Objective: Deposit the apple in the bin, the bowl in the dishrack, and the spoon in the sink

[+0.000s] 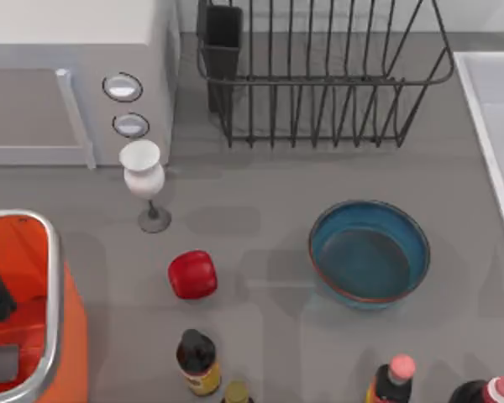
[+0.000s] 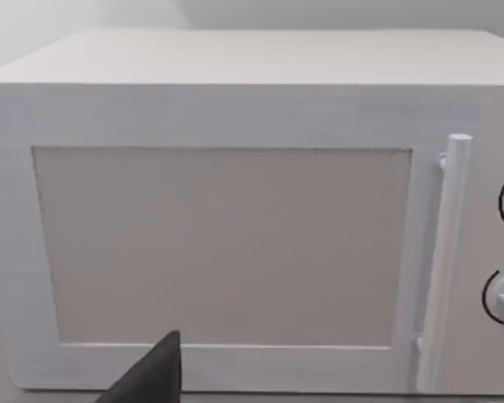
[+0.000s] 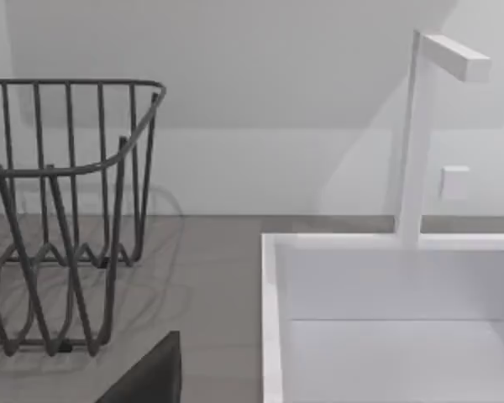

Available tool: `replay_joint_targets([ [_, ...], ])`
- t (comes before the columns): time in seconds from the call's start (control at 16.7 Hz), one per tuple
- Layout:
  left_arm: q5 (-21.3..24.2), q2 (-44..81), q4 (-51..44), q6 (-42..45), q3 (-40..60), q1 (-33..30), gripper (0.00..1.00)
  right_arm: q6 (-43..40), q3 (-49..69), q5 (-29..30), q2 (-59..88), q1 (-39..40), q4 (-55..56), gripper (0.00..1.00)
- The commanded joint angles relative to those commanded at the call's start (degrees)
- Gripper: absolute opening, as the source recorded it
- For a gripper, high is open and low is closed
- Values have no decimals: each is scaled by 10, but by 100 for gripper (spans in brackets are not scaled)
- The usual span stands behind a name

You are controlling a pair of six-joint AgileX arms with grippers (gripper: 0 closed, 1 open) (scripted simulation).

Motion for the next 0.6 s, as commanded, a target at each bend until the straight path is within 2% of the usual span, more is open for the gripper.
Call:
replay_joint_targets([
  [0.3,2,35,-26,14,29,-15,100,0,0,0,0,0,0,100],
  [0.6,6,212,-145,78,160,-76,100,0,0,0,0,0,0,100],
])
